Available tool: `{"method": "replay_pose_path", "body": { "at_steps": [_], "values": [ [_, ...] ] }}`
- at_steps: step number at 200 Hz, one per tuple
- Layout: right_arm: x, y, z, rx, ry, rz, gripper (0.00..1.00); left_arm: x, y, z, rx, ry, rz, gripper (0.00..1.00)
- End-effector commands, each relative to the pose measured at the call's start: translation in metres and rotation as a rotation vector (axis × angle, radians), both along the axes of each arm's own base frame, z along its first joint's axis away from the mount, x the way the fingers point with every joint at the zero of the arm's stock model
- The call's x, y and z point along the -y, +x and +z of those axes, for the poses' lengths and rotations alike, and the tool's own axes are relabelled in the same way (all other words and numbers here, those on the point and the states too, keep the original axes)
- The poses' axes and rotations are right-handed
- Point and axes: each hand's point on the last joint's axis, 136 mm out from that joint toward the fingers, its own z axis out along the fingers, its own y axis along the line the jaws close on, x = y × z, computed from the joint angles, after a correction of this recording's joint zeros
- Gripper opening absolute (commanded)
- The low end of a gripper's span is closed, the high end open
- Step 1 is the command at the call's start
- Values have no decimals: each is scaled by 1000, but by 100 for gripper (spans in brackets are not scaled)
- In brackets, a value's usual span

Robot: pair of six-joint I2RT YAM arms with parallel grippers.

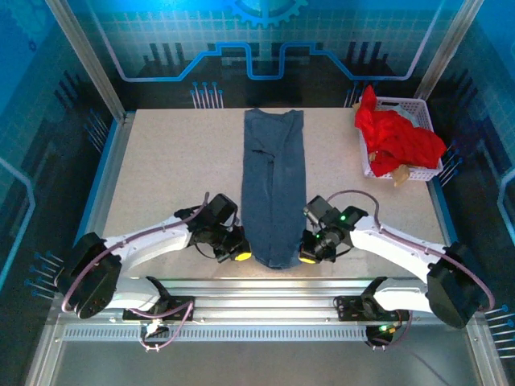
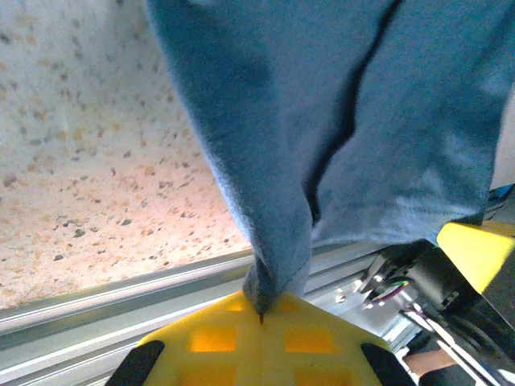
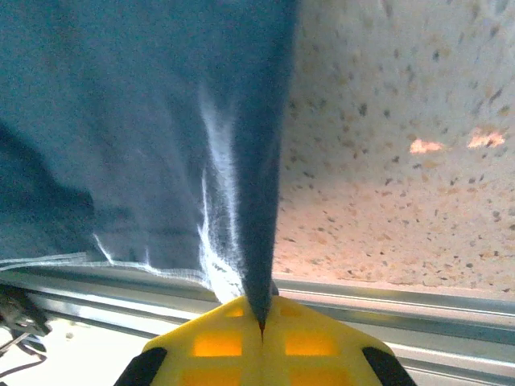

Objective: Fold and stack the t-shirts

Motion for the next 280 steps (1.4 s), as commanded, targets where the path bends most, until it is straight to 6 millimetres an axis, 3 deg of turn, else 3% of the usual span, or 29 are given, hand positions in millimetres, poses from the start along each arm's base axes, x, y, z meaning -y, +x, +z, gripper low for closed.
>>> {"method": "replay_pose_path", "body": {
  "at_steps": [1, 54, 112, 149, 178, 220, 226, 229, 237, 244, 260, 280],
  "values": [
    [5, 25, 20, 34, -27, -40, 0, -4, 34, 22, 46, -18, 84, 0],
    [3, 106, 48, 108, -20, -95, 0, -3, 127, 56, 134, -75, 178, 0],
    [-1, 206, 58, 157, -16, -140, 0, -19, 224, 68, 191, -81, 249, 0],
    [5, 262, 46, 155, -33, -179, 0, -22, 281, 63, 212, -106, 260, 0],
    [7, 297, 28, 136, -38, -196, 0, -21, 321, 49, 206, -110, 256, 0],
    [8, 335, 4, 121, -14, -211, 0, -26, 355, 24, 170, -115, 269, 0],
    [10, 338, 7, 124, -17, -216, 12, -25, 357, 22, 162, -114, 261, 4],
    [11, 339, -3, 104, -27, -217, 21, -26, 357, 19, 156, -108, 257, 10],
    [13, 342, -5, 104, -31, -216, 42, -28, 357, 16, 146, -87, 249, 27],
    [15, 347, 0, 129, -33, -216, 53, -32, 355, 17, 148, -70, 248, 35],
    [19, 354, 15, 200, -34, -202, 62, -42, 349, 24, 176, -28, 262, 45],
    [24, 349, 37, 251, -30, -194, 66, -59, 325, 33, 193, 51, 276, 48]
  ]
}}
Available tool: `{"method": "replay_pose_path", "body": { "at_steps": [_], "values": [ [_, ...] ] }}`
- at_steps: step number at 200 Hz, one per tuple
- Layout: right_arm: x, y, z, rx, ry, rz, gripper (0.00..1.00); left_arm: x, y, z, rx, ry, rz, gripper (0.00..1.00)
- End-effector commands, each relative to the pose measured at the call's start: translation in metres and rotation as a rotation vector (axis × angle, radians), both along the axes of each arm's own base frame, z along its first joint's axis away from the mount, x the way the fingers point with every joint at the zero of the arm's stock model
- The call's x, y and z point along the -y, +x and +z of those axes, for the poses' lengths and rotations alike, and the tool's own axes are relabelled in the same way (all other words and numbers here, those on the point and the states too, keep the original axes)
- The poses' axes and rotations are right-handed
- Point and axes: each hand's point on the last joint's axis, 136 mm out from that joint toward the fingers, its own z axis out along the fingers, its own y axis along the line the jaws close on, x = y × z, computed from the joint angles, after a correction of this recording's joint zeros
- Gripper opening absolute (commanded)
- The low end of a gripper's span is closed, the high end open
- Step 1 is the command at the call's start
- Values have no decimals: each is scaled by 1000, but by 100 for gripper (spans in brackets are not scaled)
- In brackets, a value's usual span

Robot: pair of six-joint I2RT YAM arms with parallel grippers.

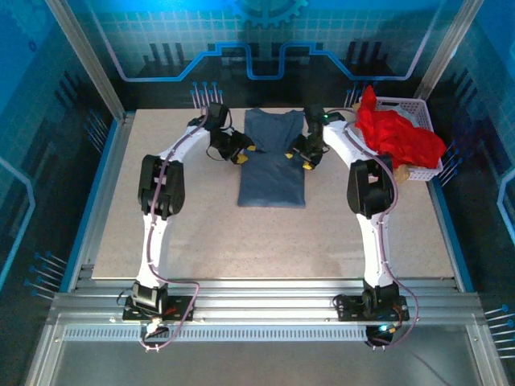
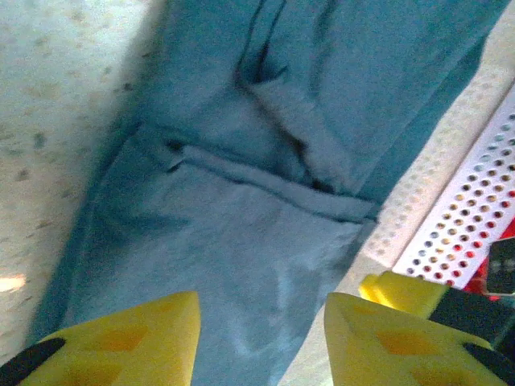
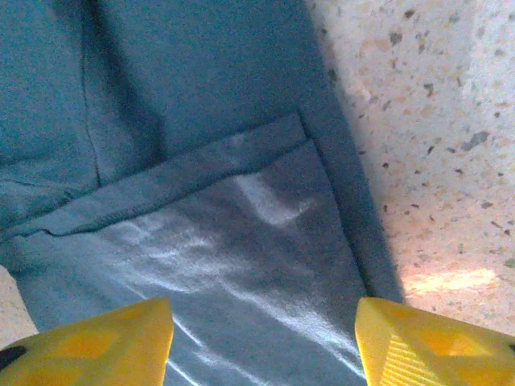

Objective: Fold and stack the t-shirts

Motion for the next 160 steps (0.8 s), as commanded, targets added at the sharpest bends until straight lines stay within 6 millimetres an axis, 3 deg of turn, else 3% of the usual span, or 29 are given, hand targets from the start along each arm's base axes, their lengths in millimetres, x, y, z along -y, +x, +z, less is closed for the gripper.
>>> {"method": "replay_pose_path", "body": {
  "at_steps": [1, 13, 30, 50, 79, 115, 160],
  "values": [
    [11, -1, 42, 89, 1, 16, 66, -23, -31, 26, 14, 91, 5, 48],
    [13, -14, 49, 94, -4, 17, 66, -30, -54, 25, -12, 108, 23, 48],
    [16, -44, 47, 75, 13, -5, 65, -28, -94, 8, -97, 62, 34, 48],
    [15, -83, 35, 56, 64, -42, 59, -21, -134, -9, -169, 18, 26, 49],
    [9, -128, 7, -11, 140, -57, 58, -12, -168, -24, -240, 3, 6, 49],
    [0, -152, -23, -85, 187, -66, 58, -6, -177, -44, -278, -8, 16, 47],
    [-5, -146, -38, -115, 174, -59, 52, 0, -158, -53, -247, -6, 20, 36]
  ]
}}
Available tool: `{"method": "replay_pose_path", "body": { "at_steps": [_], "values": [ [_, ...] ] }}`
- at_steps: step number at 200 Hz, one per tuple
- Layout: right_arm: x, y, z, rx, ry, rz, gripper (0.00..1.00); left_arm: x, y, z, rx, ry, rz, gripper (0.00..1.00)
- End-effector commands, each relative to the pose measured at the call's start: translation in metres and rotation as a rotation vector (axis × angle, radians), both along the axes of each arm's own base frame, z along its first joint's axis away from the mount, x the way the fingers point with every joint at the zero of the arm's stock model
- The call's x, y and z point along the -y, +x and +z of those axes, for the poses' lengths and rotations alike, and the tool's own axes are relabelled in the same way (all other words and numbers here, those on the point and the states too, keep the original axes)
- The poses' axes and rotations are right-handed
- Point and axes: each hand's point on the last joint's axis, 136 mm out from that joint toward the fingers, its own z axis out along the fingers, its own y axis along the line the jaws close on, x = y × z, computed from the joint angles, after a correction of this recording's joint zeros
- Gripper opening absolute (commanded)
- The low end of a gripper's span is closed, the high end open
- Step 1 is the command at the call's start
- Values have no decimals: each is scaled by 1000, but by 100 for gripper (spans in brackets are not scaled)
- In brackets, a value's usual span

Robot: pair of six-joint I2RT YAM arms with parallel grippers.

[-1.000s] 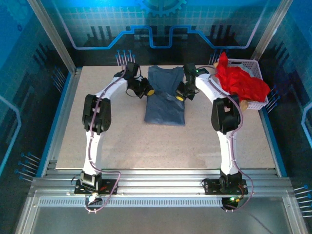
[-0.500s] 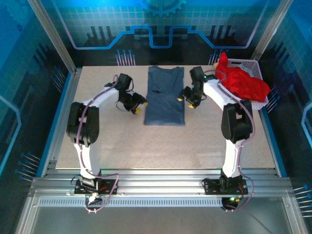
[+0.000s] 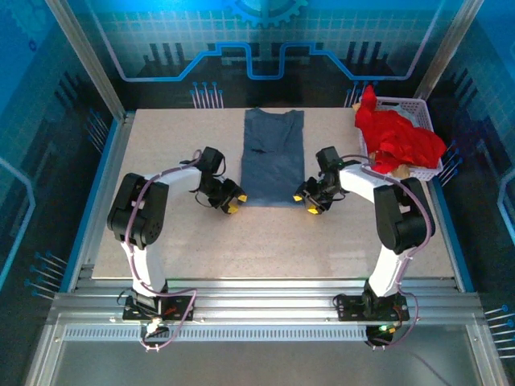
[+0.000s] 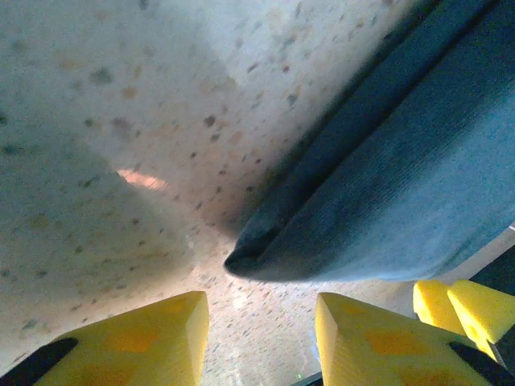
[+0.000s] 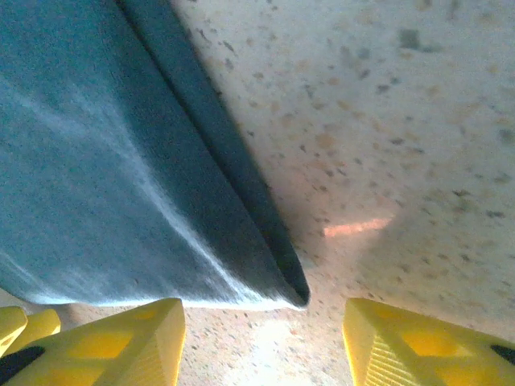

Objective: Fold and stack the t-shirts

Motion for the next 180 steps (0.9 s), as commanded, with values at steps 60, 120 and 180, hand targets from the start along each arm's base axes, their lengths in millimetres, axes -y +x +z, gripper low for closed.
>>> {"method": "replay_pose_path", "body": {
  "at_steps": [60, 120, 180],
  "values": [
    [-12, 23, -12, -15, -6, 4, 21, 20, 45, -8, 58, -46, 14, 10],
    [-7, 26, 12, 59, -99, 46, 0, 6, 20, 6, 70, 10, -5, 0],
    [-15, -77, 12, -32, -115, 161, 0, 5, -89, 13, 9, -13, -129, 0]
  ]
}}
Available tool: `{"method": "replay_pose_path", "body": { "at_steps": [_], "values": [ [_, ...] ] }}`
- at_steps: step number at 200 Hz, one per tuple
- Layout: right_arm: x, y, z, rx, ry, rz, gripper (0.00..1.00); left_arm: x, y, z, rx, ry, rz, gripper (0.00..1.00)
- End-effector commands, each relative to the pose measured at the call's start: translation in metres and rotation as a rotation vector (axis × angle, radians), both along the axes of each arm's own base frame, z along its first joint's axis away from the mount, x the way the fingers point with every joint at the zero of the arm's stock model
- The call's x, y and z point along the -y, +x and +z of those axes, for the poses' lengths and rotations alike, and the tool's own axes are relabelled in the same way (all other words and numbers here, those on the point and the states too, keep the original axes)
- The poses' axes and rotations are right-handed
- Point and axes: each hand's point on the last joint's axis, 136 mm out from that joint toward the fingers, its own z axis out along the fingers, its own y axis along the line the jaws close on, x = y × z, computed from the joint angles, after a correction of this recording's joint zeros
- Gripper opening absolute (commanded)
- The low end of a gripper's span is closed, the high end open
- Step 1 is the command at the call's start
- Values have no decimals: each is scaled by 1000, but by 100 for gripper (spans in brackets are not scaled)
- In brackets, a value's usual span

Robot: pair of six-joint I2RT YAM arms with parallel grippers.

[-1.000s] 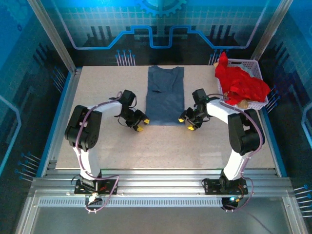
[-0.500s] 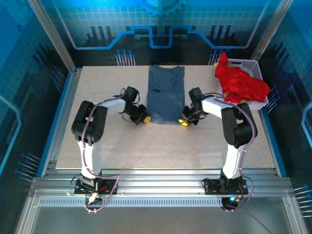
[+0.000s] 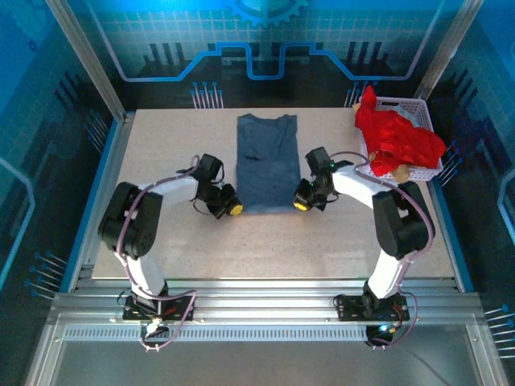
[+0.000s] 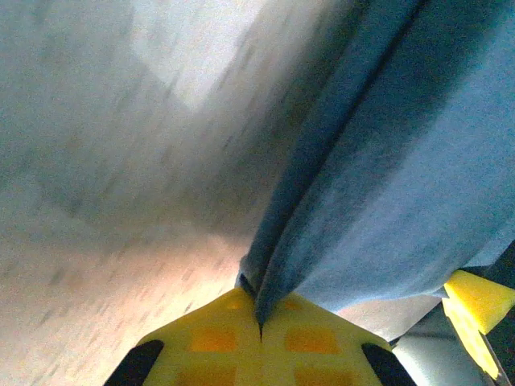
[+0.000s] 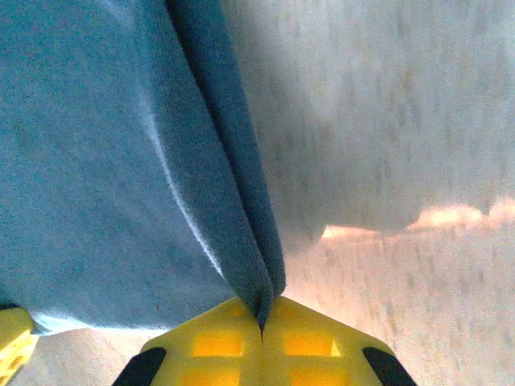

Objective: Fold and stack the t-shirts

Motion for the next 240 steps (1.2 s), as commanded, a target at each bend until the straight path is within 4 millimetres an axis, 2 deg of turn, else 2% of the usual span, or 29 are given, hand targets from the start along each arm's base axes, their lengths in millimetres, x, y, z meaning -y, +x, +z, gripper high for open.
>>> {"method": "replay_pose_path", "body": {
  "at_steps": [1, 27, 33, 51, 71, 90, 109, 115, 143, 164, 203, 226, 240],
  "values": [
    [3, -56, -1, -77, -43, 57, 0, 6, -56, 8, -46, -17, -100, 0],
    [4, -118, 10, -135, -43, 129, 0, 7, -117, 17, -86, -22, -189, 0],
    [7, -137, 8, -169, -44, 142, 0, 6, -131, 20, -95, -22, -204, 0],
    [7, -172, 23, -194, -11, 178, 0, 7, -165, 34, -75, -49, -257, 0],
    [10, -197, 41, -206, 16, 177, 0, 10, -190, 55, -20, -111, -299, 0],
    [11, -202, 60, -180, 43, 156, 0, 13, -193, 87, 82, -185, -273, 0],
    [9, -194, 83, -132, 59, 136, 0, 16, -183, 119, 179, -240, -226, 0],
    [4, -185, 98, -96, 75, 132, 0, 17, -178, 128, 204, -250, -207, 0],
    [-2, -154, 136, -14, 77, 93, 0, 23, -143, 162, 307, -272, -131, 0],
    [-2, -127, 156, 28, 61, 56, 0, 19, -112, 180, 351, -260, -66, 0],
    [-7, -76, 164, 40, 94, 1, 0, 10, -58, 185, 346, -270, 41, 0],
    [-9, -38, 171, 73, 97, -17, 0, 5, -29, 188, 353, -247, 66, 0],
    [-10, -12, 170, 79, 94, -26, 0, 2, -9, 184, 340, -226, 81, 0]
  ]
}}
